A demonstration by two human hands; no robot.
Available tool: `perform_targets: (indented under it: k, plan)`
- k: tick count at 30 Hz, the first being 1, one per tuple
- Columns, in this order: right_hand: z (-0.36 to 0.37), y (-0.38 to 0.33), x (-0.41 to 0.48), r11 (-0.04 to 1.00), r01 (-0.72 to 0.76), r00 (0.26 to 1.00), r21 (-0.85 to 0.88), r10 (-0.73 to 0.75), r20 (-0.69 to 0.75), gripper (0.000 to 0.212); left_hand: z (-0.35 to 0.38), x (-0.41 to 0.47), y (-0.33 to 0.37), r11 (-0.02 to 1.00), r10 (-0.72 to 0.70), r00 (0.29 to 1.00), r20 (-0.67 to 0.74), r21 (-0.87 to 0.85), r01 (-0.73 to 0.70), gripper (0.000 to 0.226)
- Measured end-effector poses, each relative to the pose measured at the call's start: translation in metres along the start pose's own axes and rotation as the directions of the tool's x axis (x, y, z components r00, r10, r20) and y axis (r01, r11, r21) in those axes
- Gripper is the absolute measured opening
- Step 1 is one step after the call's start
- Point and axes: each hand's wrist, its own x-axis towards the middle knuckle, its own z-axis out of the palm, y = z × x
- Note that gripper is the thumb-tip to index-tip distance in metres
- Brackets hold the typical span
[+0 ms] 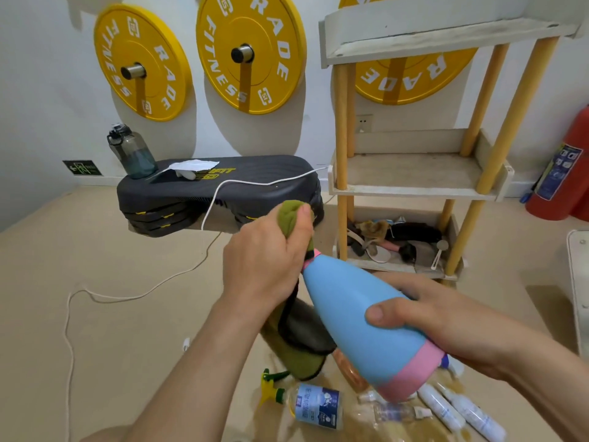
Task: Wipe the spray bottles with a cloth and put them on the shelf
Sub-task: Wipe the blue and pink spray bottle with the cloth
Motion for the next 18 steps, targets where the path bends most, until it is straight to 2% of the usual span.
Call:
perform_targets:
  k: [3,5,6,7,8,9,10,11,13,14,15,16,18]
  plan:
    - [0.000,-0.003,-0.004,0.998,0.007,1.000,-0.066,-0.007,0.002,0.058,-0.004,0.004,0.003,0.996,-0.054,0.999,0.005,-0.070,0.054,0.056]
    - [-0.001,-0.005,-0.006,0.990,0.034,0.999,-0.140,-0.036,-0.013,0.058,-0.003,0.007,-0.002,0.954,-0.219,0.974,0.064,-0.198,0.228,0.059]
    - [-0.002,-0.006,-0.007,0.981,0.042,0.999,-0.188,-0.047,-0.023,0.059,-0.002,0.010,-0.009,0.882,-0.340,0.932,0.124,-0.302,0.362,0.059]
    - [-0.004,-0.006,-0.007,0.973,0.041,0.998,-0.226,-0.050,-0.035,0.058,-0.003,0.015,-0.015,0.766,-0.428,0.878,0.215,-0.429,0.479,0.058]
    - [-0.005,-0.006,-0.007,0.970,0.029,0.998,-0.241,-0.042,-0.048,0.057,-0.005,0.017,-0.019,0.650,-0.472,0.830,0.297,-0.519,0.555,0.062]
    - [-0.006,-0.006,-0.008,0.976,0.007,0.998,-0.217,-0.019,-0.056,0.055,-0.007,0.017,-0.021,0.605,-0.466,0.812,0.351,-0.543,0.582,0.065]
    - [-0.007,-0.005,-0.008,0.985,-0.033,0.998,-0.169,0.023,-0.057,0.053,-0.009,0.015,-0.018,0.648,-0.418,0.837,0.353,-0.530,0.547,0.063]
    - [-0.007,-0.005,-0.008,0.990,-0.072,0.997,-0.123,0.066,-0.050,0.053,-0.010,0.010,-0.013,0.760,-0.326,0.888,0.325,-0.468,0.451,0.058]
    - [-0.008,-0.005,-0.009,0.989,-0.113,0.993,-0.091,0.111,-0.031,0.053,-0.004,-0.003,-0.001,0.954,-0.014,0.964,0.266,-0.286,0.093,0.049]
    - [-0.009,-0.005,-0.009,0.987,-0.122,0.992,-0.107,0.120,-0.031,0.052,0.003,-0.008,0.003,0.980,0.107,0.965,0.240,-0.187,-0.062,0.042]
    - [-0.009,-0.005,-0.009,0.983,-0.126,0.992,-0.135,0.122,-0.038,0.053,0.010,-0.012,0.004,0.982,0.153,0.968,0.201,-0.140,-0.126,0.035]
    - [-0.008,-0.005,-0.010,0.977,-0.126,0.992,-0.170,0.120,-0.047,0.056,0.016,-0.012,0.002,0.984,0.144,0.976,0.160,-0.125,-0.124,0.031]
    - [-0.007,-0.006,-0.011,0.961,-0.135,0.990,-0.241,0.120,-0.078,0.060,0.023,-0.009,-0.001,0.990,0.061,0.992,0.111,-0.135,-0.046,0.041]
